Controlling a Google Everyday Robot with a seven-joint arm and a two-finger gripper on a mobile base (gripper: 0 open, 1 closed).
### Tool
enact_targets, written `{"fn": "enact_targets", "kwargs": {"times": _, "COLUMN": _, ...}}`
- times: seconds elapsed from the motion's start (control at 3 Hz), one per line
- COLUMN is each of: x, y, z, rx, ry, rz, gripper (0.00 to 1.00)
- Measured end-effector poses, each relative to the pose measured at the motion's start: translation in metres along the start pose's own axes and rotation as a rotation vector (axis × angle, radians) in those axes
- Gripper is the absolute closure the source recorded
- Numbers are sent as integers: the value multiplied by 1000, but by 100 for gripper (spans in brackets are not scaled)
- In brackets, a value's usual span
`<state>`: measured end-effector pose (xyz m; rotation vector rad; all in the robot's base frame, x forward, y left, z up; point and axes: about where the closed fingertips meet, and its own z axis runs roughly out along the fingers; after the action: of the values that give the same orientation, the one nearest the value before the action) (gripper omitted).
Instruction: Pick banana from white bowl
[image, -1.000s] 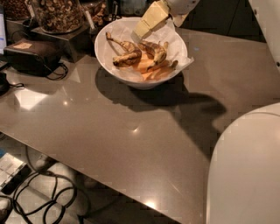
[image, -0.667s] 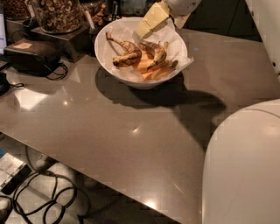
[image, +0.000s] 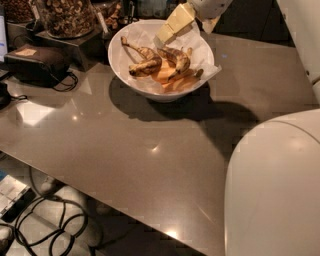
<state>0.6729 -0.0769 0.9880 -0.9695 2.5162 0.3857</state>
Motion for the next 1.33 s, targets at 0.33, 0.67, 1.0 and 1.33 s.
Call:
{"fn": "enact_targets", "kwargs": {"times": 0.33, "x": 1, "y": -4, "z": 2, "rx": 8, "ry": 6, "rz": 13, "gripper": 4}}
{"fn": "enact_targets", "kwargs": {"times": 0.67, "x": 1, "y": -5, "z": 2, "rx": 9, "ry": 6, "rz": 14, "gripper": 8}}
{"fn": "enact_targets", "kwargs": {"times": 1.0, "x": 2, "y": -9, "z": 5, "rx": 16, "ry": 15, "rz": 24, "gripper": 9}}
{"fn": "enact_targets", "kwargs": {"times": 1.33, "x": 3, "y": -11, "z": 6, "rx": 18, "ry": 19, "rz": 28, "gripper": 10}}
